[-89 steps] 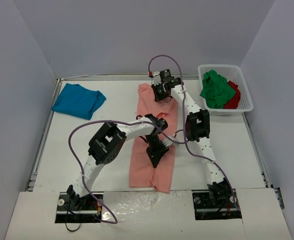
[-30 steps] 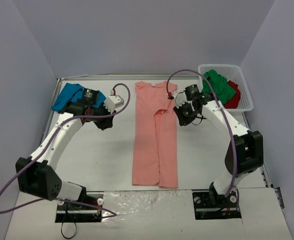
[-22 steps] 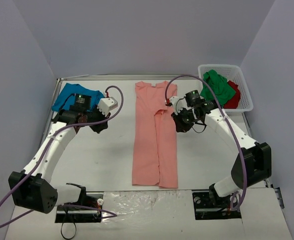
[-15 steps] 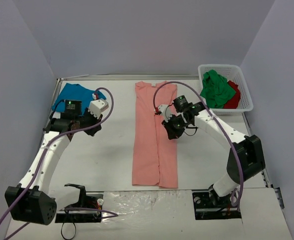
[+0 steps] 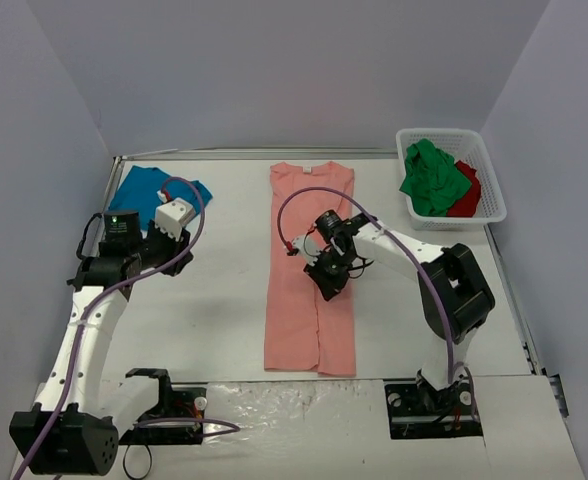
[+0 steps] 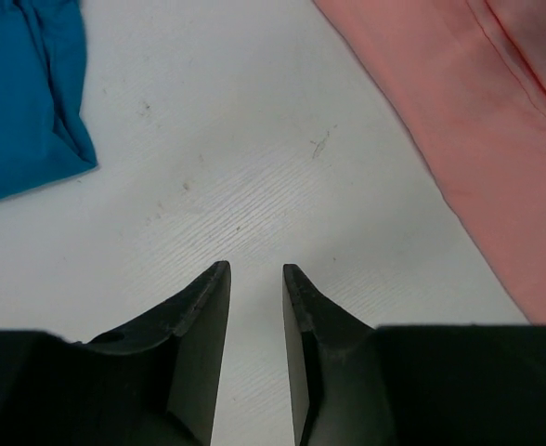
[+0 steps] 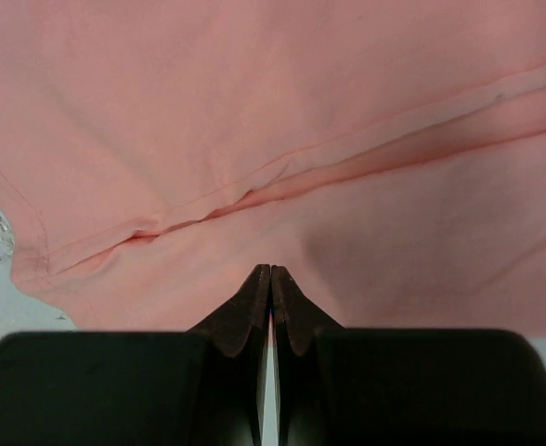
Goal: Fold and stack the t-shirts
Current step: Rotate the tshirt 90 degrees
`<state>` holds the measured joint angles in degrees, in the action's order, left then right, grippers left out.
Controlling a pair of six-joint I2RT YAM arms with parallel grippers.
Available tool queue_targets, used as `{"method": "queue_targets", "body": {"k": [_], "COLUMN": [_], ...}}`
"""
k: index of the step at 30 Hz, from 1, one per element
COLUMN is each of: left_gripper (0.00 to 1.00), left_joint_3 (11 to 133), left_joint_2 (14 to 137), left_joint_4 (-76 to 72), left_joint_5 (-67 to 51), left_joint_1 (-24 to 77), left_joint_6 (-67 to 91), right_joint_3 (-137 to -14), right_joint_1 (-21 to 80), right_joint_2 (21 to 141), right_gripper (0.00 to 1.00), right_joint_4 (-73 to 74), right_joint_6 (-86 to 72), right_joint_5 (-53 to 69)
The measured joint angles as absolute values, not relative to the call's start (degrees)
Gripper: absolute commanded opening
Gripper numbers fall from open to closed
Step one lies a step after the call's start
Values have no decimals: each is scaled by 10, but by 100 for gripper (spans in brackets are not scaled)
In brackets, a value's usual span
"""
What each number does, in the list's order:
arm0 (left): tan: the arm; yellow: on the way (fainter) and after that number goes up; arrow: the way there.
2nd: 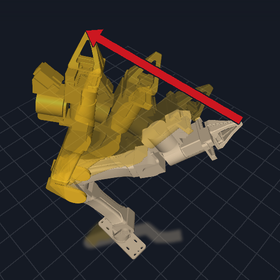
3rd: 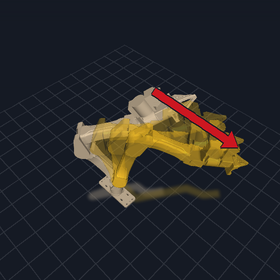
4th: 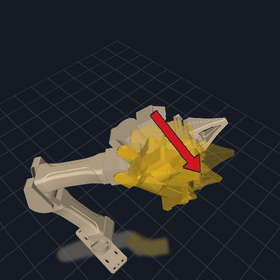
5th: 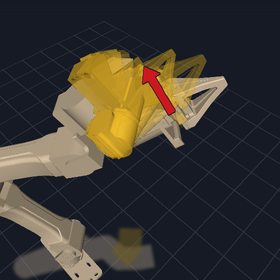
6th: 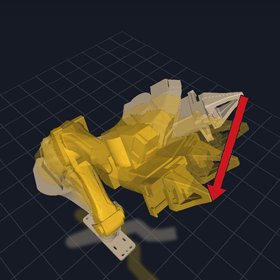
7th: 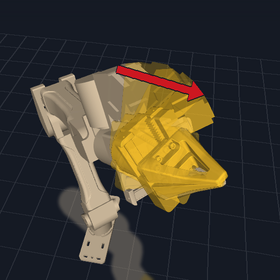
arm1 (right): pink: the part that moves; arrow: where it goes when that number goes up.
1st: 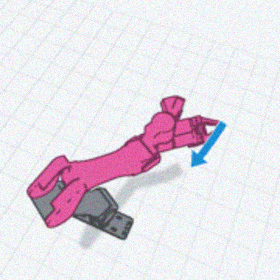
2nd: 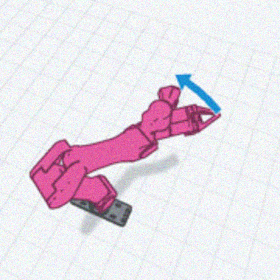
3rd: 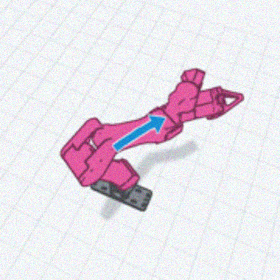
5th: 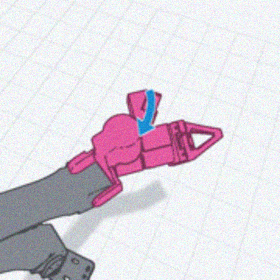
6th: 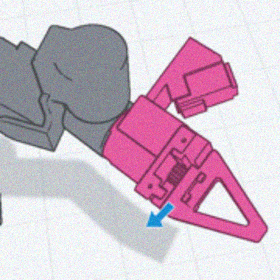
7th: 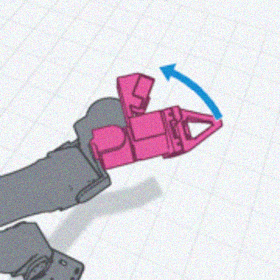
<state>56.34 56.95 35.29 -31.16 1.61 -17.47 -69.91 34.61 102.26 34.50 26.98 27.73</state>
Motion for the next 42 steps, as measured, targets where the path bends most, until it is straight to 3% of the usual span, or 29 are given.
{"method": "queue_targets", "body": {"k": [30, 34, 35, 42], "left_gripper": [37, 42, 47, 50], "left_joint_3": [555, 555, 555, 555], "left_joint_2": [574, 578, 579, 595], "left_joint_4": [339, 339, 339, 339], "left_joint_5": [-332, -332, -333, -334], "left_joint_1": [10, 10, 10, 10], "left_joint_6": [-171, -171, -171, -171], "right_joint_3": [-779, -797, -803, -842], "right_joint_1": [387, 383, 381, 358], "right_joint_2": [1150, 1163, 1167, 1193], "right_gripper": [0, 0, 0, 0], "right_joint_4": [372, 386, 389, 402], "right_joint_6": [299, 299, 299, 299], "right_joint_5": [280, 280, 280, 285]}}
